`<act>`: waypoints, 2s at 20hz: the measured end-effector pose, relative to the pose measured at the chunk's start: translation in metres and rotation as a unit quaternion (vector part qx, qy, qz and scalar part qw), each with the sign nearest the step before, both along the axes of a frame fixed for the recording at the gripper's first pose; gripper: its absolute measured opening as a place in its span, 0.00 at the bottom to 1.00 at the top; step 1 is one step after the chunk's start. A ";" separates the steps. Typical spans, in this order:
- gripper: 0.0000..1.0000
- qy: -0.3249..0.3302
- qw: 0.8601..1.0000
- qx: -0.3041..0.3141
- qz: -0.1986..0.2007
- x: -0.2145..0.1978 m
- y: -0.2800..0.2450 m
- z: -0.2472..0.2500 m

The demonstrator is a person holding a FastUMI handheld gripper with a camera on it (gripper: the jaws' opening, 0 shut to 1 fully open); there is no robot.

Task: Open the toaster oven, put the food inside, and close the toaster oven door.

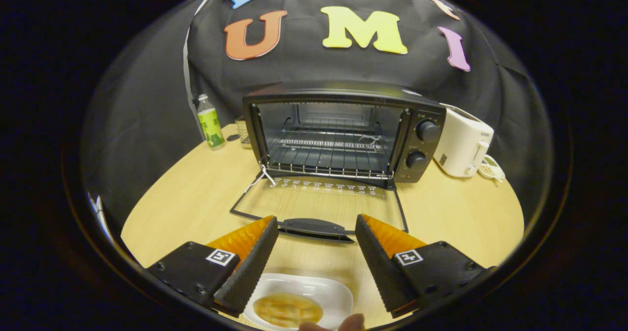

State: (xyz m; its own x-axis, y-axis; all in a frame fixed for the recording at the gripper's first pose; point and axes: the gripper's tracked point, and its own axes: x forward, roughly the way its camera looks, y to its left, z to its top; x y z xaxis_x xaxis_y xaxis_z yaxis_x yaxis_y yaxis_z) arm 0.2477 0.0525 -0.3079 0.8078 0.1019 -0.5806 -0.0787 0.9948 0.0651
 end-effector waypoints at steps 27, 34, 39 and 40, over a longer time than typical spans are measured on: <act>1.00 -0.067 0.997 -0.024 0.024 -0.156 0.019 -0.056; 0.99 -0.035 0.999 -0.021 0.009 -0.153 0.018 -0.072; 0.80 -0.025 1.000 -0.012 0.000 -0.150 0.018 -0.075; 0.76 -0.024 1.000 -0.005 -0.002 -0.149 0.018 -0.075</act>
